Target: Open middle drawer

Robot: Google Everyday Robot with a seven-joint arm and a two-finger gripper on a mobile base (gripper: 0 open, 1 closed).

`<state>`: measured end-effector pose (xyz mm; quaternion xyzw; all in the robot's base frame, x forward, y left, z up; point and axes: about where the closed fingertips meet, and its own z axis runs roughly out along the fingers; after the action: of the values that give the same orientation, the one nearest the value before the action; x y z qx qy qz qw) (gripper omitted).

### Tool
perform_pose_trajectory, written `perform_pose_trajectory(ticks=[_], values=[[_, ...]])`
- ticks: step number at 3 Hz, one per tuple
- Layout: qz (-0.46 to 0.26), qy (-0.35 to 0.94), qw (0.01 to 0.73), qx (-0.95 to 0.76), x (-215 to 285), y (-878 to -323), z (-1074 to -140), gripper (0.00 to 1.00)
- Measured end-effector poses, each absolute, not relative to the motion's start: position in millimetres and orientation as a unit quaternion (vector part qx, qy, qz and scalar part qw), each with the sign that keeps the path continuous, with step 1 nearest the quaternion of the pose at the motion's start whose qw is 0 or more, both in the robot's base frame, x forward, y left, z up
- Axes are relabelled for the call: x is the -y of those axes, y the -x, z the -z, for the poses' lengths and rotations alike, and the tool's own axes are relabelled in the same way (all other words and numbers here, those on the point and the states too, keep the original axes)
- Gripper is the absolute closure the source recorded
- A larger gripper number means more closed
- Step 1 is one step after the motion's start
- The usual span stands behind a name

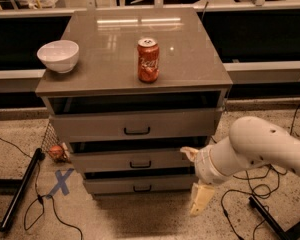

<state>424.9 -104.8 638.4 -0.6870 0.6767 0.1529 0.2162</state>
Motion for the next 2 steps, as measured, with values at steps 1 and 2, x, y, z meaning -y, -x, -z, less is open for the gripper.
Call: perform_pose_trajectory(ticks=[1, 2], values=[[-0.151, 0.687, 0.217, -0.677, 105, -426, -640, 0.0], [-0.164, 0.672, 0.24, -0.681, 106, -441, -613, 0.0]])
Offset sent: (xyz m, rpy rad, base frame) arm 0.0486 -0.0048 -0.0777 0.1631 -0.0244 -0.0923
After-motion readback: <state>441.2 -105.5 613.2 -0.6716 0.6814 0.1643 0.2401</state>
